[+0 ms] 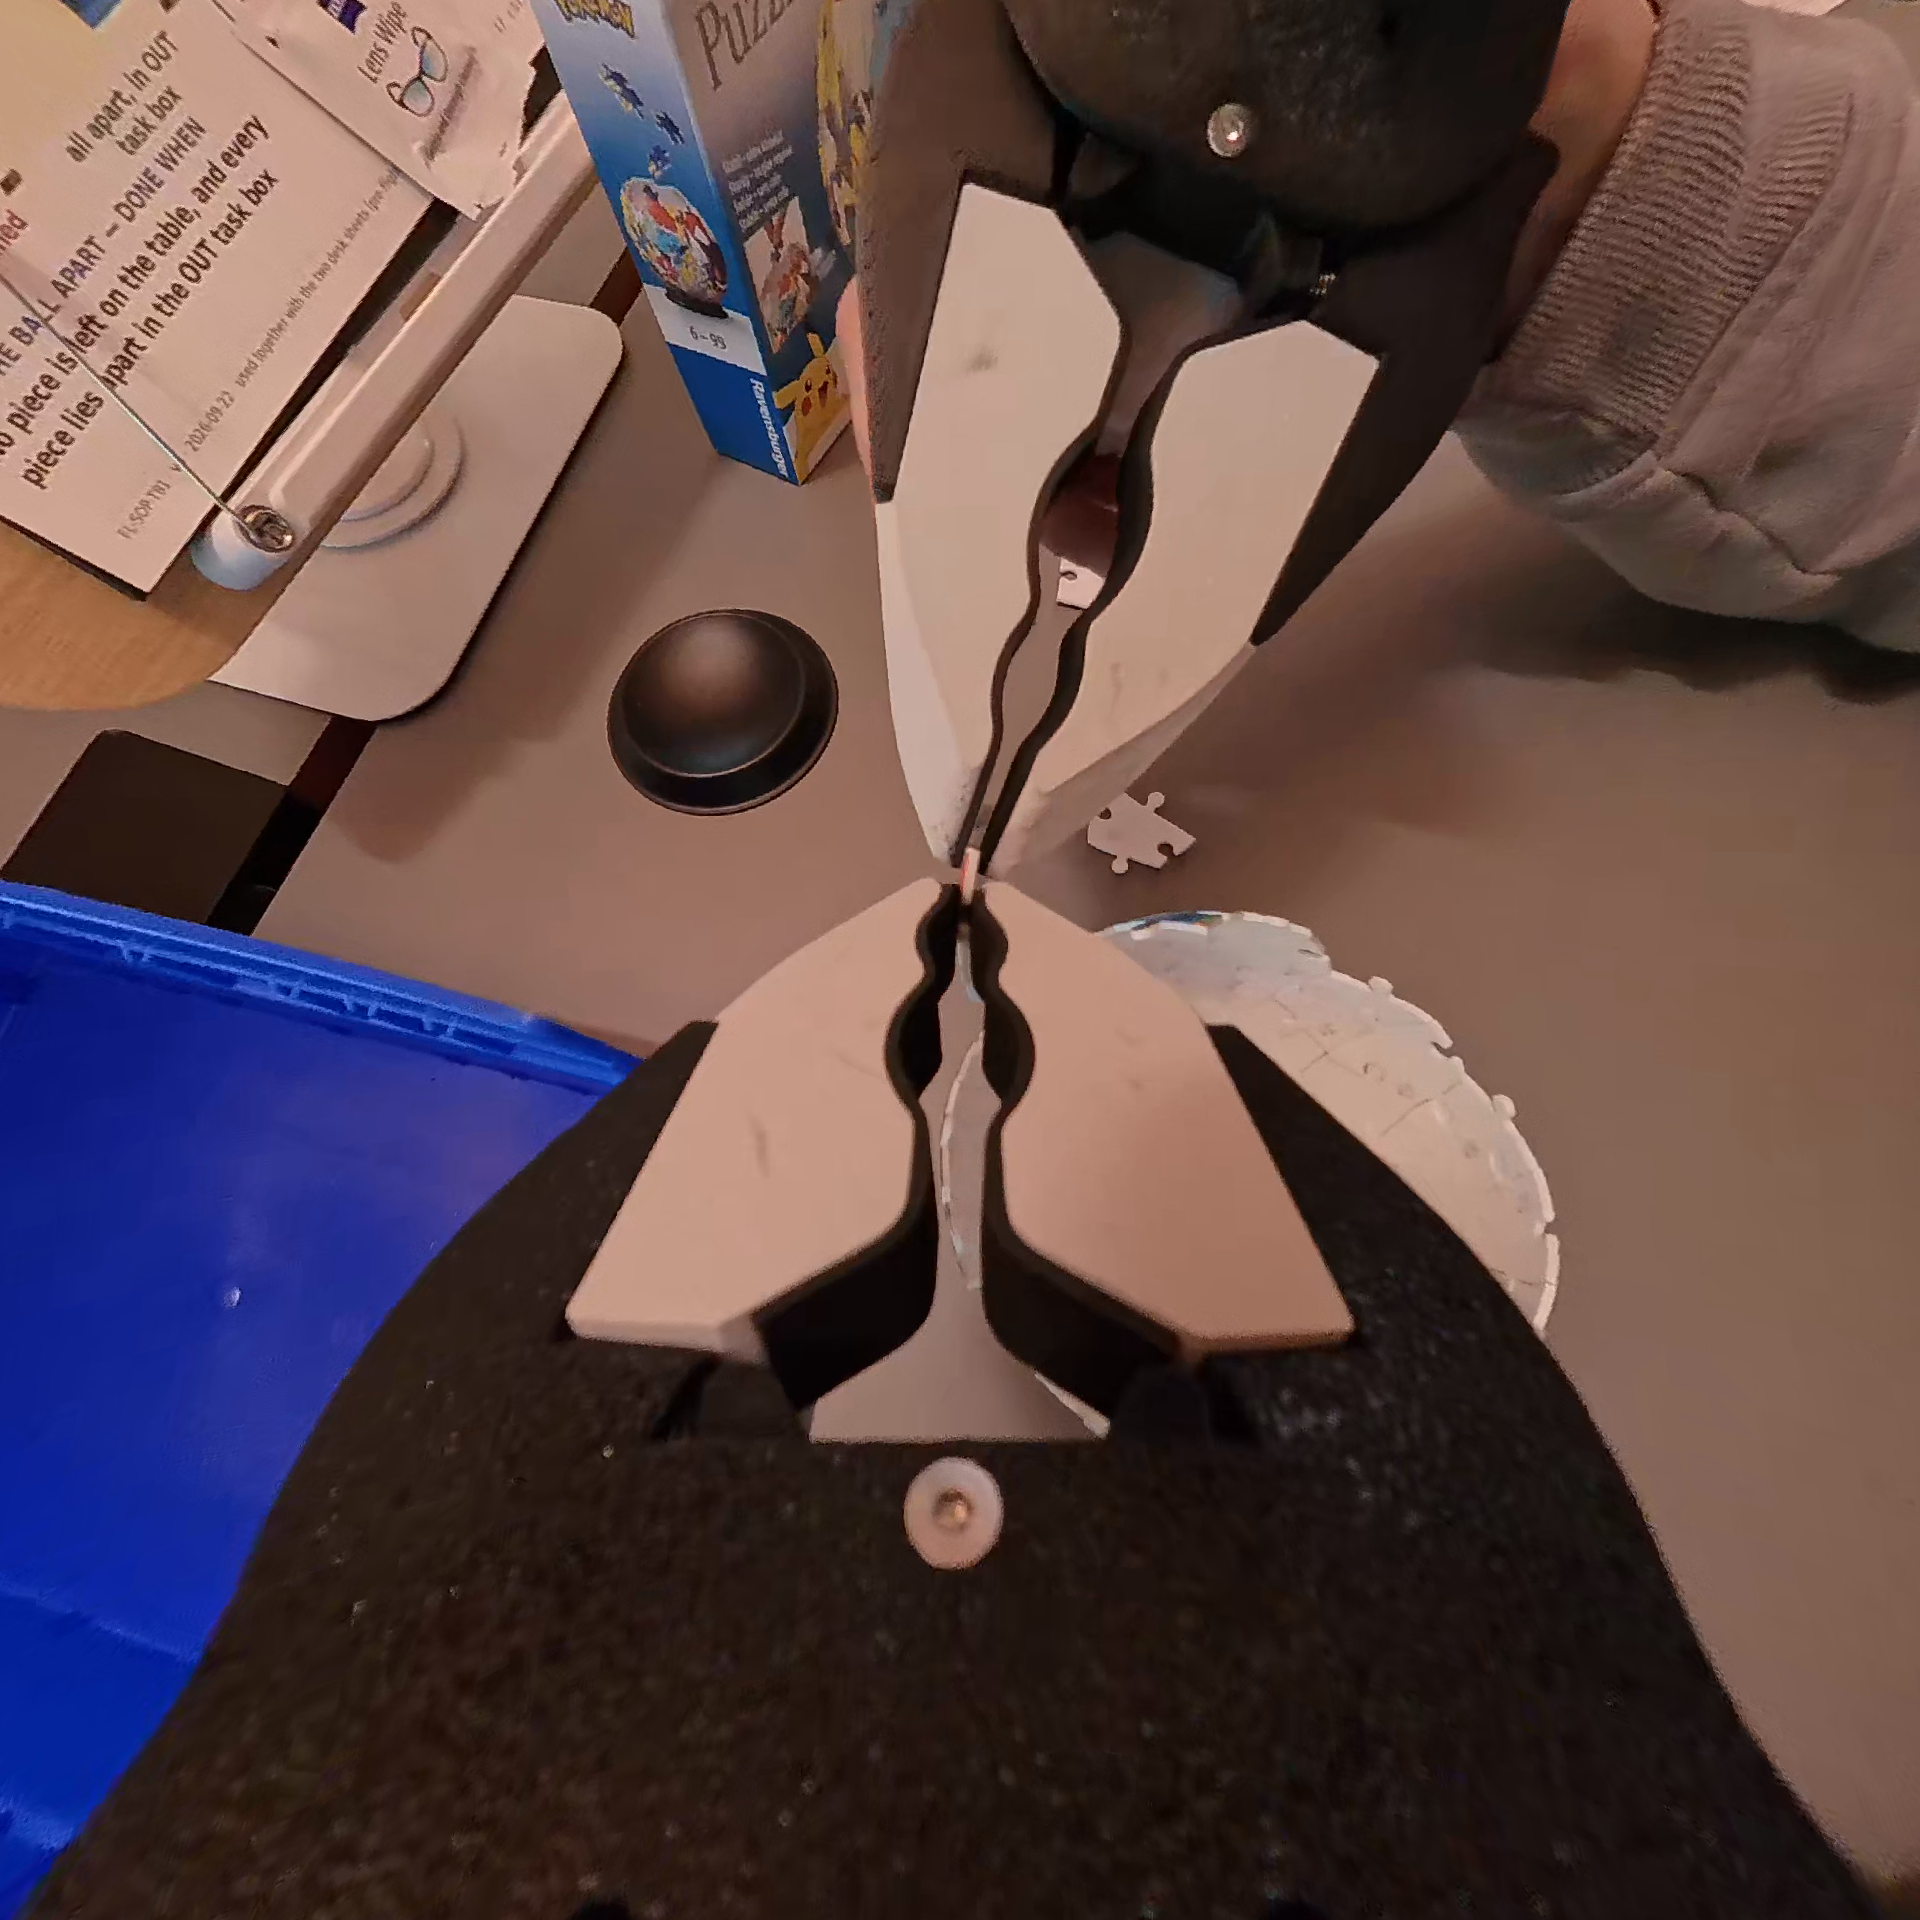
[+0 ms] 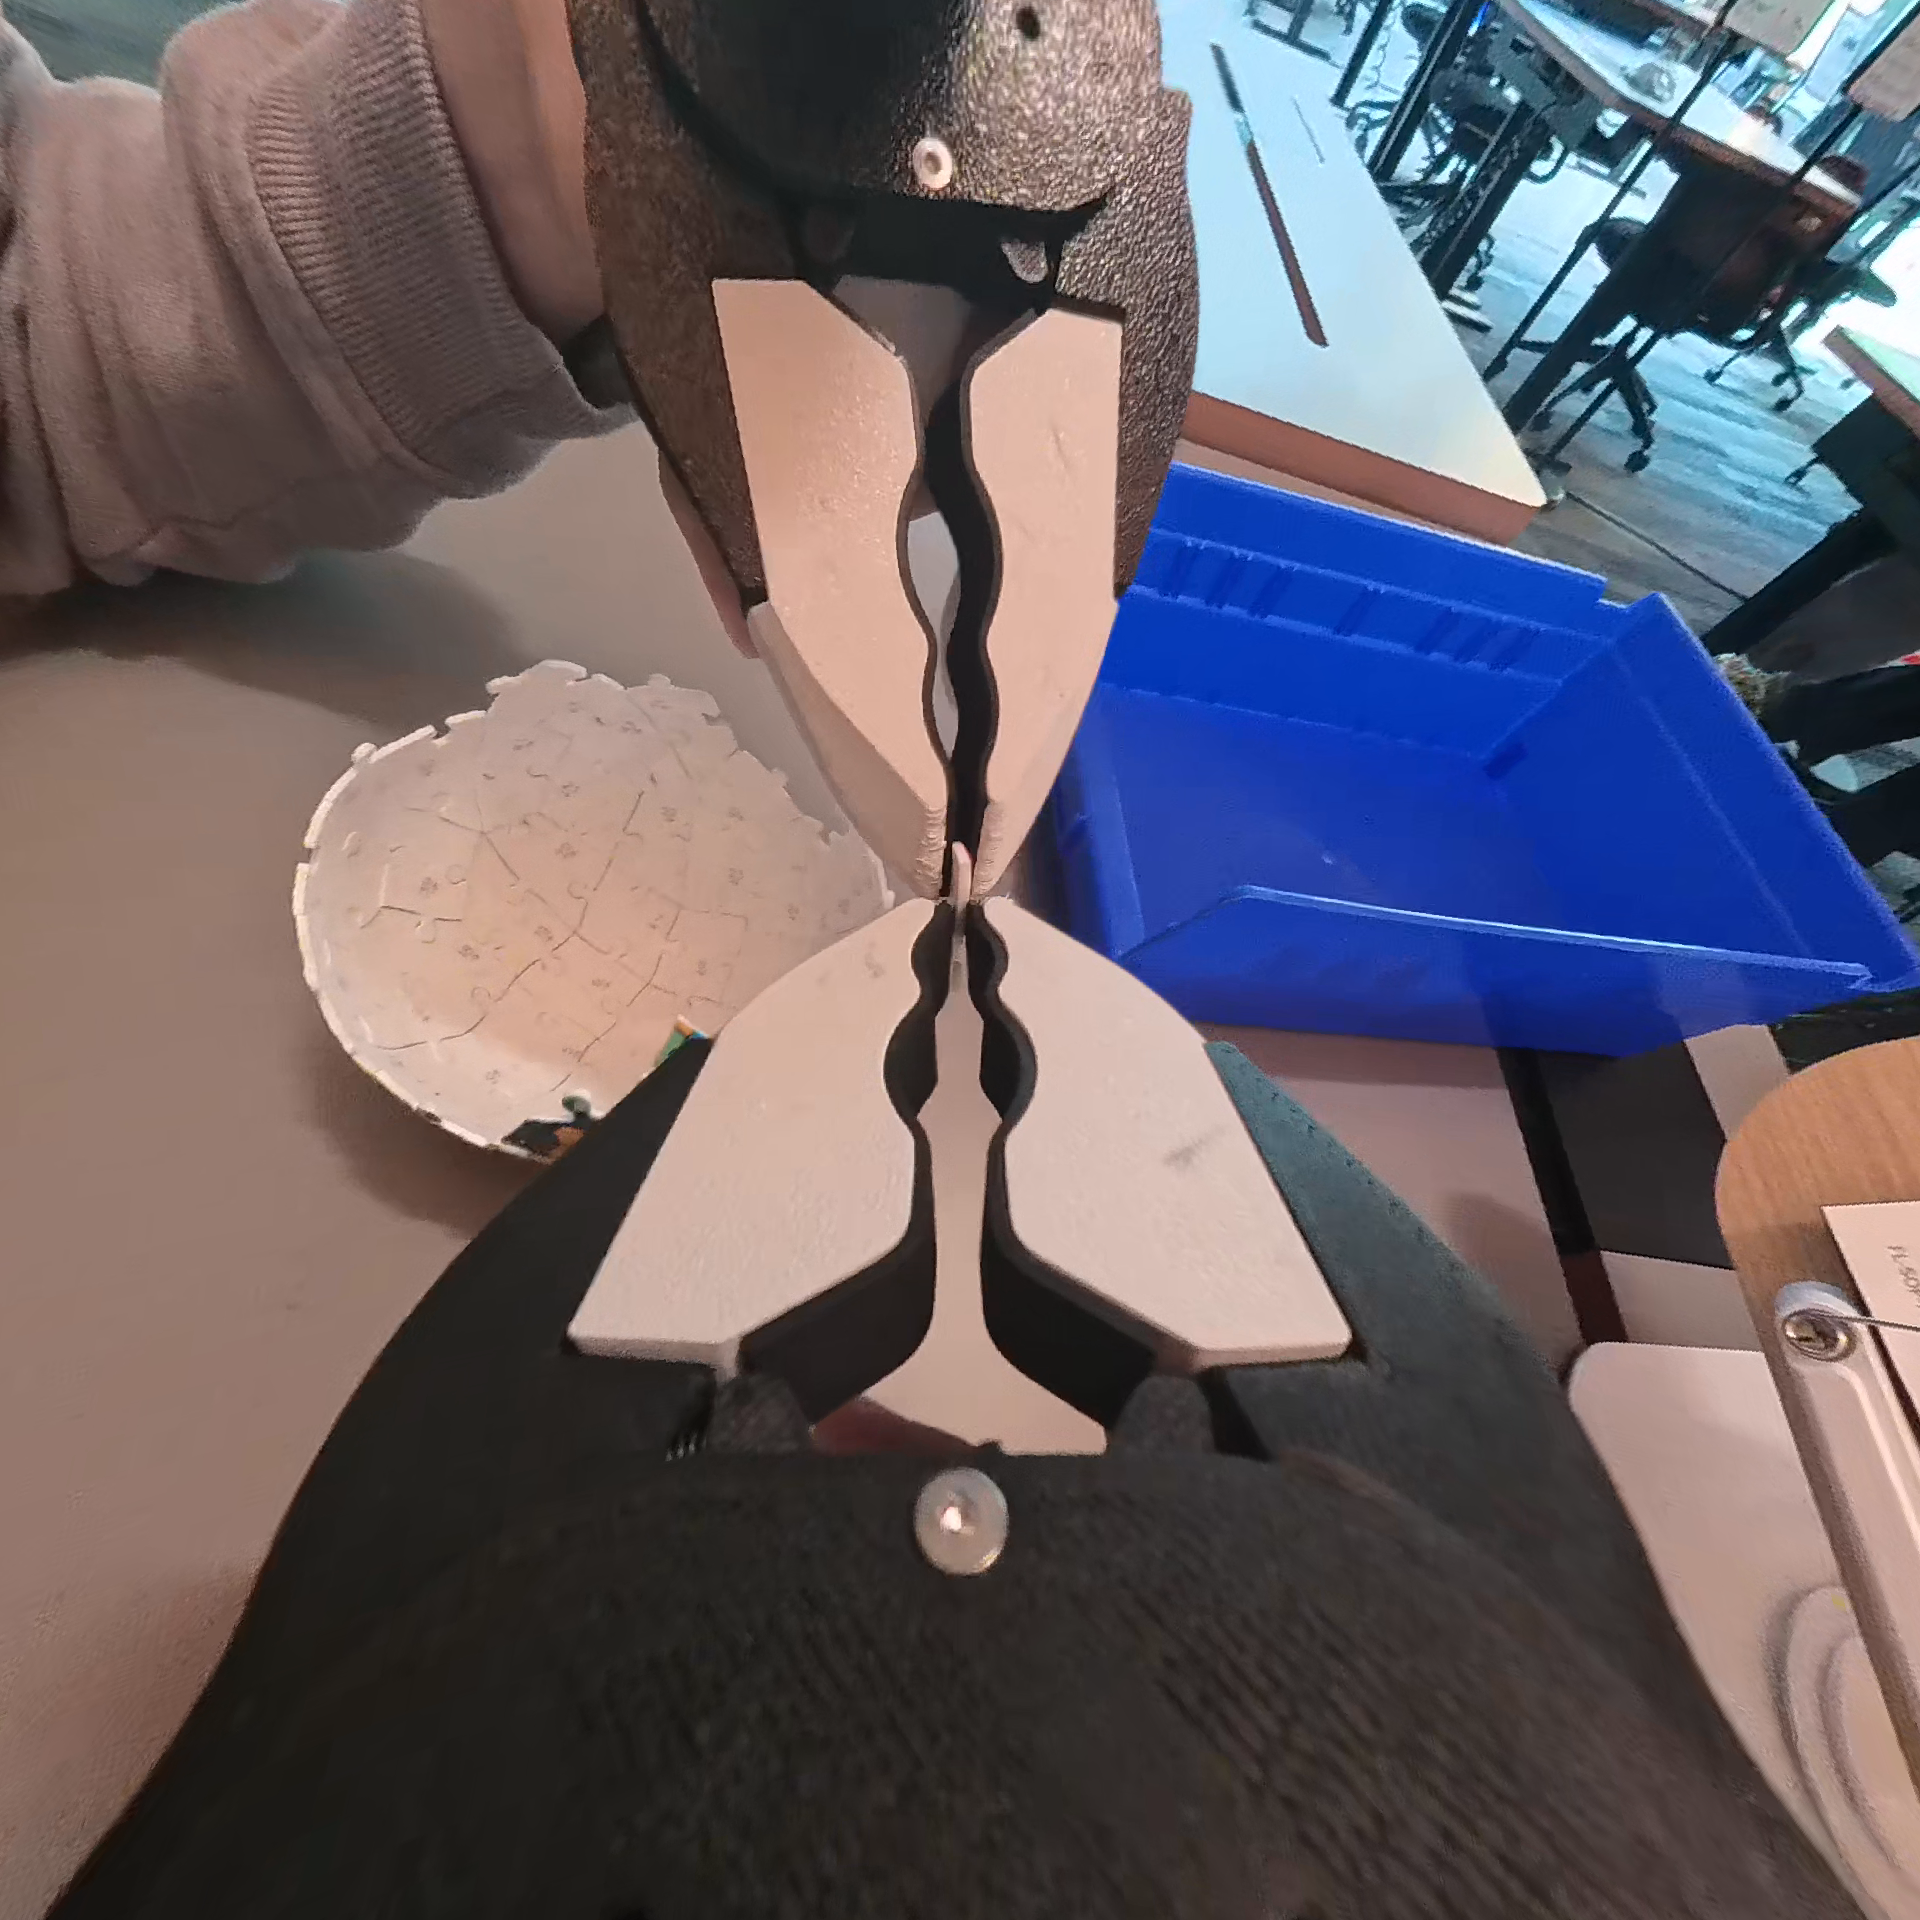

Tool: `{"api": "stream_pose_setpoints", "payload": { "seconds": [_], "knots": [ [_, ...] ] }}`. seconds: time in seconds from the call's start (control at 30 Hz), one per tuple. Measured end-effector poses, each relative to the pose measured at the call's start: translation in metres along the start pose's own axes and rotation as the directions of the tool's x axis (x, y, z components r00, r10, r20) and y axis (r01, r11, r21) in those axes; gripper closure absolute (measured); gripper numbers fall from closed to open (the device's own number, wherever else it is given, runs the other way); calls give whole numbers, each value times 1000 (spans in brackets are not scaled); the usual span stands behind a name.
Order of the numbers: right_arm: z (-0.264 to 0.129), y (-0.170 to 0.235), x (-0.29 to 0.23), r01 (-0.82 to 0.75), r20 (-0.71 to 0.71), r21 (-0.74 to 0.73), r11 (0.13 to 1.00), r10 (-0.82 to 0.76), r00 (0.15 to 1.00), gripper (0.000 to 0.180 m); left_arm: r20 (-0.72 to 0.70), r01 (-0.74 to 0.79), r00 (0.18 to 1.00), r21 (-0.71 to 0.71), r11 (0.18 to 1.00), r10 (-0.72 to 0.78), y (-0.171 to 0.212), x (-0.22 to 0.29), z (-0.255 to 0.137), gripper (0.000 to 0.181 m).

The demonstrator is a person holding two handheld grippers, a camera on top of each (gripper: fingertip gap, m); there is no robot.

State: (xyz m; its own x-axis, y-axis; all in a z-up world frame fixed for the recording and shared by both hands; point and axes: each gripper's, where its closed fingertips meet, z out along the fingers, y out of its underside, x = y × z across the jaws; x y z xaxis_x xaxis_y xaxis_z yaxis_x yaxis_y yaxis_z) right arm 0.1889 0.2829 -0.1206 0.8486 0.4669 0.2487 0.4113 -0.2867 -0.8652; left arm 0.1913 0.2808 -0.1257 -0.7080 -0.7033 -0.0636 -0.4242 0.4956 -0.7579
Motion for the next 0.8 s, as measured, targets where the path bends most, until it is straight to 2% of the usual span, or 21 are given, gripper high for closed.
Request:
{"api": "stream_pose_setpoints", "payload": {
  "seconds": [0.8],
  "knots": [
    [-3,6,2,1,14,-26,1000,-1,1000,178,9,-9,1000,7,1000,9,-1,-1,7,179]
  ]
}}
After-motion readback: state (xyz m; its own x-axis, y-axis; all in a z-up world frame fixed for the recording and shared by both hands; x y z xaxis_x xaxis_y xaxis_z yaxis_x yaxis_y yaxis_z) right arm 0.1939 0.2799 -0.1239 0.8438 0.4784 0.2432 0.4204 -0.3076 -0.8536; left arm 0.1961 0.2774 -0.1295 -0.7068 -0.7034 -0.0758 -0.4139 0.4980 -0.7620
